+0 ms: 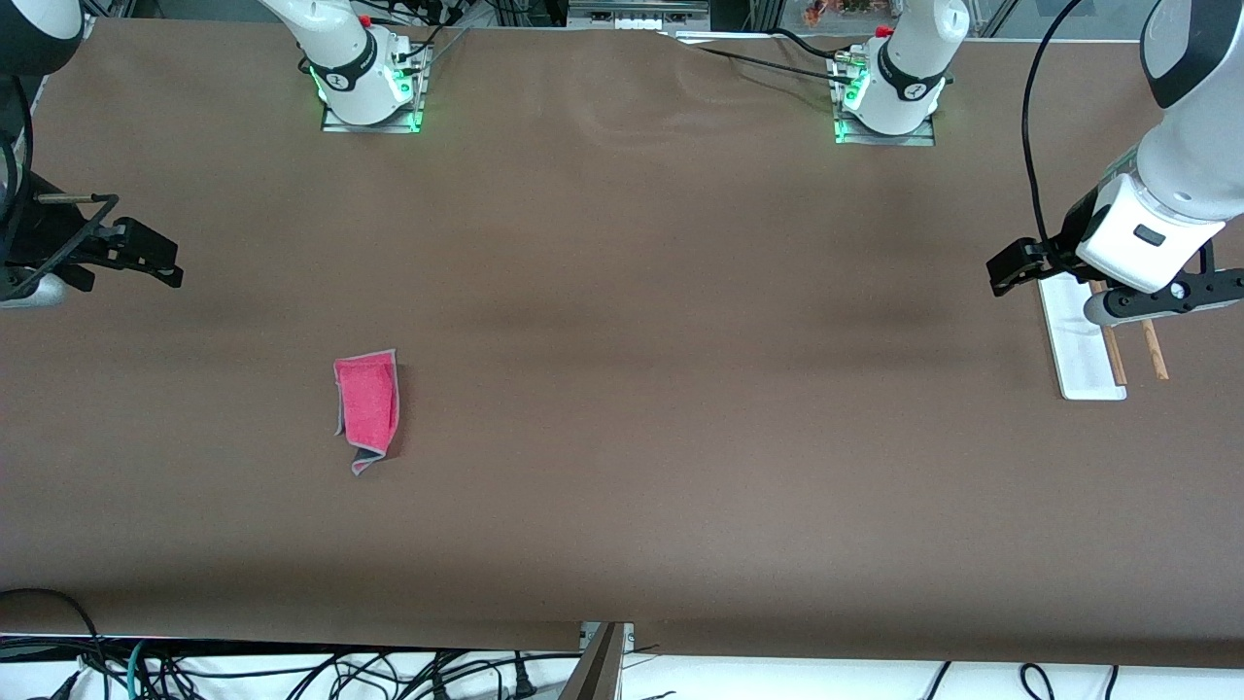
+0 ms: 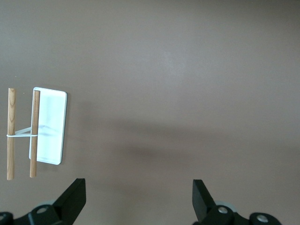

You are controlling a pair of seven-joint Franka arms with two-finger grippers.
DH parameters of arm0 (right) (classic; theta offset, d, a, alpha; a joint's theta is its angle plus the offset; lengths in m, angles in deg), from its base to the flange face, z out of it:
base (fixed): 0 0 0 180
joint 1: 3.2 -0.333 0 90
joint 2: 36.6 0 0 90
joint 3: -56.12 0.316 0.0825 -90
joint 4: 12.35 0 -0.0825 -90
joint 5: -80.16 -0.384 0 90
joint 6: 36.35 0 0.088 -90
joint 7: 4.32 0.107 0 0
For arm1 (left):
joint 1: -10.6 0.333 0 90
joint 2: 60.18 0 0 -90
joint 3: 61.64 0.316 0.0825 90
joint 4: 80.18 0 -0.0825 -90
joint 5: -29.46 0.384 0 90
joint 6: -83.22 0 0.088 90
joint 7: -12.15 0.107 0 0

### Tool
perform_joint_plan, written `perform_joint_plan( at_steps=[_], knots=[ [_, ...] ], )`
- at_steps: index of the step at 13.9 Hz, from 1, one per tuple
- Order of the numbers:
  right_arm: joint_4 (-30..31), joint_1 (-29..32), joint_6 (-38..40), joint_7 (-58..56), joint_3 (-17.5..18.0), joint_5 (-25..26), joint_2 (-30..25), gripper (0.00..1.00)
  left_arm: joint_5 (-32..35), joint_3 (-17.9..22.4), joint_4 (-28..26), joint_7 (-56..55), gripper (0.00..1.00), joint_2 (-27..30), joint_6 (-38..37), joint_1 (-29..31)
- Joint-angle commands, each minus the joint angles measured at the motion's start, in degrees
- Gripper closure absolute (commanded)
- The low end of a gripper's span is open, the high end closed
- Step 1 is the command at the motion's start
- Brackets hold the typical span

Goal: Pass towel and hang on rack

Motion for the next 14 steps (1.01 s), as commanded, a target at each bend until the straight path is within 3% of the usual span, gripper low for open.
perform_joint_plan(
  at_steps=[1,14],
  knots=[
    [-0.45,0.20,0.08,0.24,0.10,0.05,0.03,0.00,1.33,-0.20,0.00,-0.45,0.00,0.43,0.39,0.17],
    [-0.36,0.02,-0.09,-0.64,0.10,0.49,1.96,0.00,1.24,-0.20,0.79,-0.45,0.00,-0.09,0.39,0.26]
  ],
)
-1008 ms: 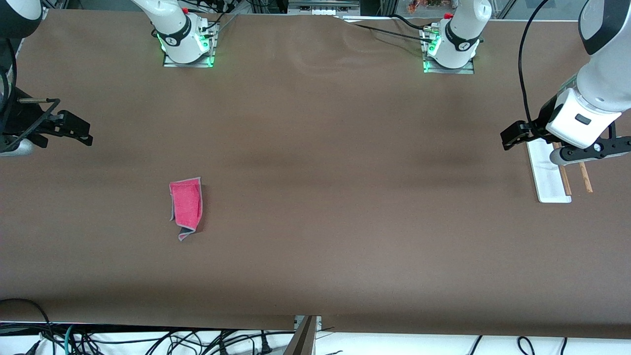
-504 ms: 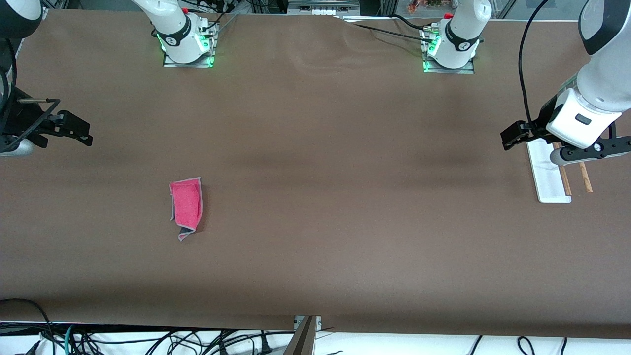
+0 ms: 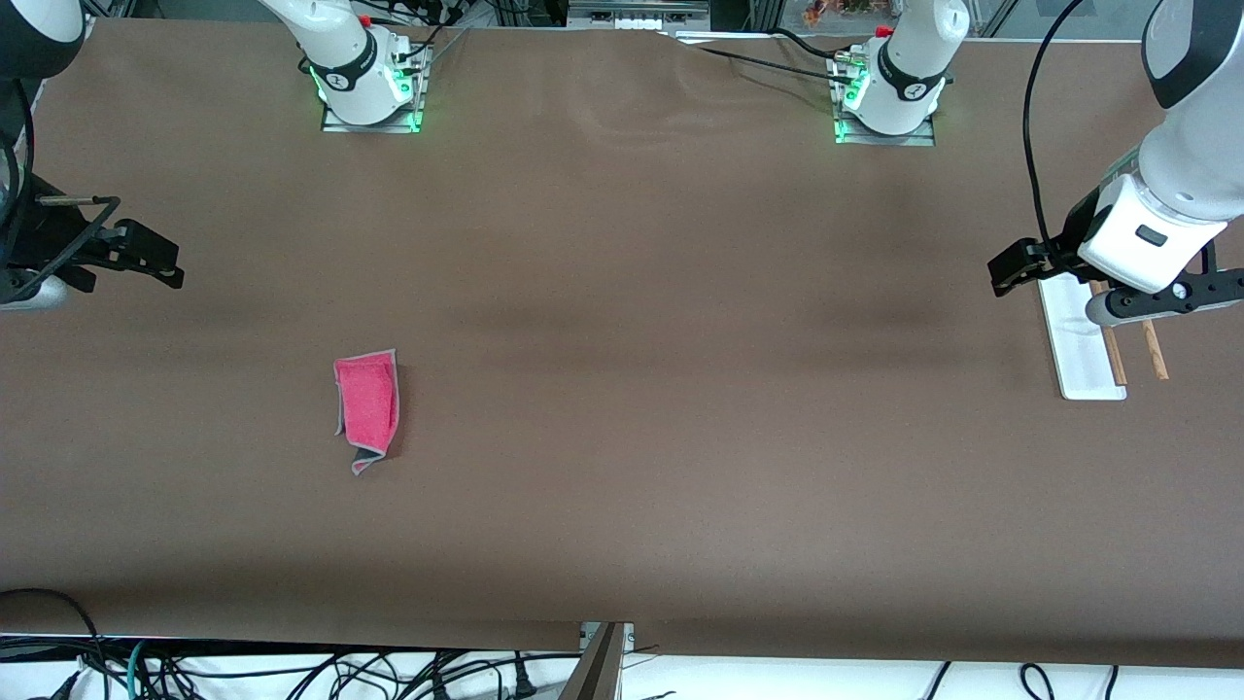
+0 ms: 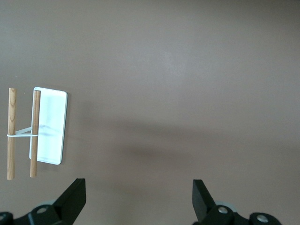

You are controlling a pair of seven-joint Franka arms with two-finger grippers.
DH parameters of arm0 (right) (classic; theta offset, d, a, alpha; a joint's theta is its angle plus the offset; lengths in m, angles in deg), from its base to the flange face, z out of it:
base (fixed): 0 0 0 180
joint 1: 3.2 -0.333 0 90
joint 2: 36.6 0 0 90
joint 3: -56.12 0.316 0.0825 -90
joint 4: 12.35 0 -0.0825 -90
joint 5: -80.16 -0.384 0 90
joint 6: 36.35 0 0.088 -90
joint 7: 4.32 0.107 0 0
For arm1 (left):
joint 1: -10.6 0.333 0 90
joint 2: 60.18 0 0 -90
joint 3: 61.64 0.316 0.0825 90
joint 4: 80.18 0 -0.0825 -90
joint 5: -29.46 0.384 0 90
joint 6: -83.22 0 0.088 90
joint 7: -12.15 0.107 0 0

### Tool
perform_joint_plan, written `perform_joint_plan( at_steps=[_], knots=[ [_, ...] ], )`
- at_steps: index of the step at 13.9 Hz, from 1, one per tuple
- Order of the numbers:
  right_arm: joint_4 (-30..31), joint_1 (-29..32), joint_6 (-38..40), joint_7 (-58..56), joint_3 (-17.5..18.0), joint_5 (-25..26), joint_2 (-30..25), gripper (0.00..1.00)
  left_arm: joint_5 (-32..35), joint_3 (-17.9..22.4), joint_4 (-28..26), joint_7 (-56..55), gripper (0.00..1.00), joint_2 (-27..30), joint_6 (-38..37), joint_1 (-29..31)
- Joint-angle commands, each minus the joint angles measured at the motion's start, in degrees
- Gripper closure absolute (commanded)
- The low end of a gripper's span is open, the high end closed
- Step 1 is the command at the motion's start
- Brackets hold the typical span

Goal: Pass towel and hang on rack

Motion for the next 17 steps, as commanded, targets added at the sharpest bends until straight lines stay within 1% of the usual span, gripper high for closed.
perform_joint_plan(
  at_steps=[1,9,12,17],
  knots=[
    [-0.39,-0.06,-0.44,-0.40,0.10,0.40,2.55,0.00,1.33,-0.20,0.78,-0.45,0.00,-0.18,0.31,0.05],
    [-0.30,0.20,-0.97,-0.39,0.01,0.75,4.41,0.00,1.33,-0.20,0.78,-0.45,0.00,-0.18,0.31,0.13],
    [-0.31,-0.15,-1.41,-0.13,0.10,2.59,6.07,0.00,1.24,-0.20,0.78,-0.54,0.00,-0.18,0.22,0.13],
    [-0.22,-0.94,-4.31,0.13,0.45,2.42,9.24,0.00,1.24,-0.20,0.78,-0.45,0.00,-0.18,0.05,0.13]
  ],
)
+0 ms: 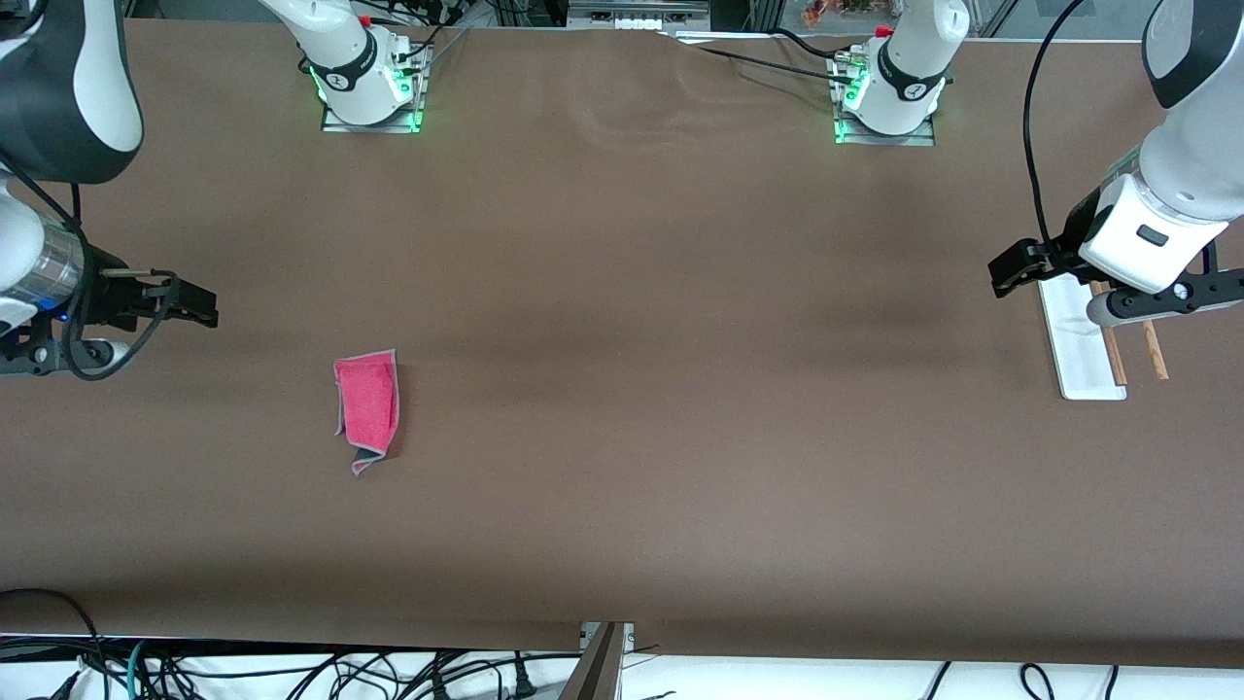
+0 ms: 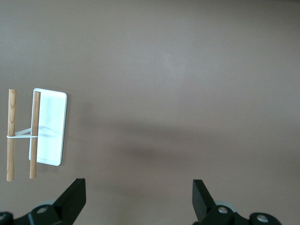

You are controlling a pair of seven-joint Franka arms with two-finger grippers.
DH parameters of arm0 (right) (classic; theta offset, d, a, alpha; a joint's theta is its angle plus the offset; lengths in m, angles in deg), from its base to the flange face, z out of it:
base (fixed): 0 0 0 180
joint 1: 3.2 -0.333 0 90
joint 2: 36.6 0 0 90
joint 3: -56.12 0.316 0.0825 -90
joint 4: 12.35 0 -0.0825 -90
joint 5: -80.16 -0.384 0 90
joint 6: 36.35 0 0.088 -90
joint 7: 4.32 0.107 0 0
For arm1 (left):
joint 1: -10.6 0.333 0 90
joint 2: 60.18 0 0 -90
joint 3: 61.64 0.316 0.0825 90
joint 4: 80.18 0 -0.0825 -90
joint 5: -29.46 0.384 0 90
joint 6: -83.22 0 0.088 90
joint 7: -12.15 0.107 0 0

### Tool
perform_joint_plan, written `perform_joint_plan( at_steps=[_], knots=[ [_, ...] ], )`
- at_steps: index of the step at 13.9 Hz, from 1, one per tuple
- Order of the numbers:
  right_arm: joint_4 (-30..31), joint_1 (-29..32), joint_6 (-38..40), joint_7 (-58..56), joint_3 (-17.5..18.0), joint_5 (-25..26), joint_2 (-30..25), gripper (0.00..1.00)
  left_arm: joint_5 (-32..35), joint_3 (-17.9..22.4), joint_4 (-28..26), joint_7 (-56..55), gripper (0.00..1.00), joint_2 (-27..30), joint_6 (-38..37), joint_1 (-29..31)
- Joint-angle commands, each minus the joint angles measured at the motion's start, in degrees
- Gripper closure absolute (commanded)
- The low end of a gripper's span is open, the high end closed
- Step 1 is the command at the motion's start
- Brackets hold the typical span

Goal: Pass towel and hang on rack

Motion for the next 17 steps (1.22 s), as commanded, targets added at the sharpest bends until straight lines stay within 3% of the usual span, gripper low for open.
perform_joint_plan(
  at_steps=[1,17],
  knots=[
    [-0.34,-1.43,-1.75,0.14,0.33,0.63,2.46,0.00,1.24,-0.21,0.77,-0.54,0.00,-0.17,-0.36,0.13],
    [-0.42,-5.57,-28.81,0.22,0.25,0.46,24.52,0.00,1.33,-0.21,0.77,-0.45,0.00,-0.18,-0.18,0.22]
  ],
)
